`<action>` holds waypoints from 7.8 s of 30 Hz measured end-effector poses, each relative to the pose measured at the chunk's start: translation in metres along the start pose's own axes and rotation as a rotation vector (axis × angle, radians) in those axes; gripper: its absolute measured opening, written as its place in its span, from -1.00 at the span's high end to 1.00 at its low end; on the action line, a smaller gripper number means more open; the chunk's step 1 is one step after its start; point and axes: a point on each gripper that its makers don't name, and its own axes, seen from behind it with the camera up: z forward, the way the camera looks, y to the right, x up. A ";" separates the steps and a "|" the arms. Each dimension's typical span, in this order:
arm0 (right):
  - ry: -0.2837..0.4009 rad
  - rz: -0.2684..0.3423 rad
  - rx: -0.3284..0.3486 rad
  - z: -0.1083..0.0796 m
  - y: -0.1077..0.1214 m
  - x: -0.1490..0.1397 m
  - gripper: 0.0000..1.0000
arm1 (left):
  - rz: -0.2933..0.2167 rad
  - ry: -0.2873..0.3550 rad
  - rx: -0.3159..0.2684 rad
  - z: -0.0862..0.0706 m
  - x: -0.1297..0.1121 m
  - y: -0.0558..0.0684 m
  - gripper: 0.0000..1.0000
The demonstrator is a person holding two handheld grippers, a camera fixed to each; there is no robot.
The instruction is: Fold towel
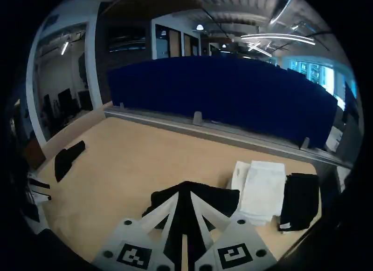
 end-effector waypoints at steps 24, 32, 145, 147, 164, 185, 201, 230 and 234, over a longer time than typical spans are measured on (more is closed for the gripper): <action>-0.127 0.210 -0.113 -0.056 0.062 -0.168 0.95 | 0.039 -0.020 -0.017 0.008 -0.001 0.022 -0.81; -0.165 0.300 -0.209 -0.075 0.088 -0.209 0.95 | 0.054 -0.025 -0.027 0.008 -0.003 0.030 -0.81; -0.174 0.186 -0.295 -0.041 0.028 -0.227 -0.99 | 0.047 -0.011 -0.018 0.000 0.003 0.009 -0.81; -0.159 0.196 -0.298 -0.046 0.027 -0.222 -1.00 | 0.045 -0.009 -0.018 -0.001 0.003 0.009 -0.81; -0.141 0.175 -0.307 -0.011 0.071 -0.188 -1.00 | 0.041 -0.015 -0.012 -0.005 -0.003 0.011 -0.81; -0.202 0.253 -0.289 0.014 0.083 -0.206 -1.00 | 0.031 -0.011 0.020 -0.010 0.001 0.000 -0.81; -0.049 0.241 -0.314 -0.072 0.036 -0.171 -1.00 | 0.041 0.028 -0.014 -0.016 0.010 0.008 -0.81; 0.407 0.154 -0.406 -0.167 -0.013 -0.076 -1.00 | 0.041 0.172 -0.031 -0.025 0.041 -0.009 -0.81; 0.466 0.153 -0.416 -0.177 -0.020 -0.063 -1.00 | 0.032 0.223 -0.022 -0.024 0.053 -0.014 -0.81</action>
